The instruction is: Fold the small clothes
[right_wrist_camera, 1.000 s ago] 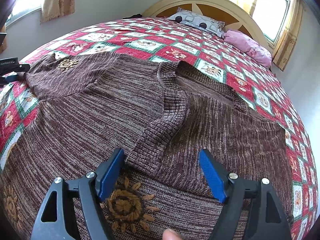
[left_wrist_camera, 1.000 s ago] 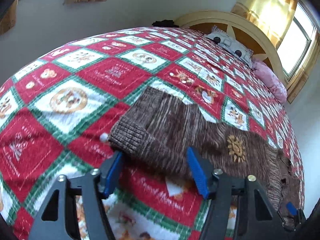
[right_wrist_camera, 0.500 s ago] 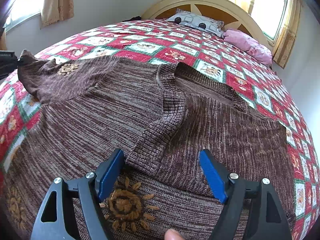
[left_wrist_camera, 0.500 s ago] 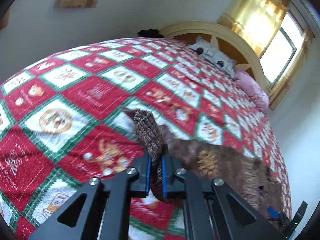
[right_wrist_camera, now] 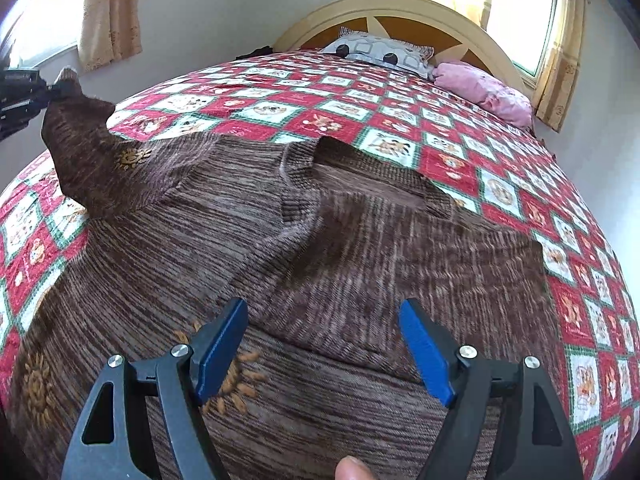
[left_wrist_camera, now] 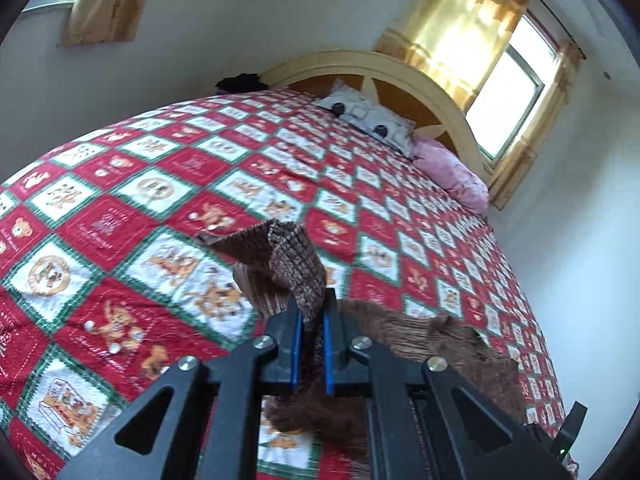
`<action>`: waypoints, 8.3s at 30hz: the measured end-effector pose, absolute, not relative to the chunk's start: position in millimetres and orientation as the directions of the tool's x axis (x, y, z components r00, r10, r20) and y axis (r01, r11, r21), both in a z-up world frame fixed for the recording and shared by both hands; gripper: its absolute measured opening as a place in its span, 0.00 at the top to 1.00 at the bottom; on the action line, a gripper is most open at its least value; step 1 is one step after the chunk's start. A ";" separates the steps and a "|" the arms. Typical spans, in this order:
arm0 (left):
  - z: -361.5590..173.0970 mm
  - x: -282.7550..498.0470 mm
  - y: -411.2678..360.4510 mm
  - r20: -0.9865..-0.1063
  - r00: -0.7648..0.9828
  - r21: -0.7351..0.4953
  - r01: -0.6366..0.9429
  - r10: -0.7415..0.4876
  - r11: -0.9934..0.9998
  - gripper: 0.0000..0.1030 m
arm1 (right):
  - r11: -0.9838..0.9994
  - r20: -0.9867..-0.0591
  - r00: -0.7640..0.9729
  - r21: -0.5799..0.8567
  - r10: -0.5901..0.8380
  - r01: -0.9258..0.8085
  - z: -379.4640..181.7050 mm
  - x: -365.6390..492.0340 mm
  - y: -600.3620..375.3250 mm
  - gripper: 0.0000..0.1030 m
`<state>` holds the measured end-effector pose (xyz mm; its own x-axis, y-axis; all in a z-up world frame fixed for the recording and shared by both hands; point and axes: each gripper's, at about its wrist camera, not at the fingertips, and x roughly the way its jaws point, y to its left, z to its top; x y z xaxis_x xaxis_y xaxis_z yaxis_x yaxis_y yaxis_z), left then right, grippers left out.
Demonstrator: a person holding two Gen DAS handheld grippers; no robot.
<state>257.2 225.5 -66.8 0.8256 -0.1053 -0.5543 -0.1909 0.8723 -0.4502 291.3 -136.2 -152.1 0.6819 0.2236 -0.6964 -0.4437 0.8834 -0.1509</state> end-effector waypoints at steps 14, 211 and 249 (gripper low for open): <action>-46.5 260.0 166.7 -0.507 0.829 -0.475 -0.039 -0.237 0.879 0.92 | 0.894 -0.694 0.683 -0.130 0.228 -0.430 -151.6 283.9 -161.8 0.24; -137.1 325.9 125.6 -0.690 0.699 -0.255 0.006 -0.186 0.967 0.91 | 0.925 -0.710 0.656 -0.015 0.257 -0.379 -140.7 365.7 -214.6 0.71; -157.6 217.9 89.8 -0.771 0.634 -0.066 0.019 -0.063 0.998 0.30 | 0.911 -0.735 0.636 -0.060 0.236 -0.408 -169.1 262.6 -221.5 0.60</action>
<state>217.9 89.8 -157.6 0.6338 -0.0629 -0.7710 0.0186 0.9976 -0.0661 262.6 -221.5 -169.1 0.6358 0.2363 -0.7347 -0.4081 0.9110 -0.0601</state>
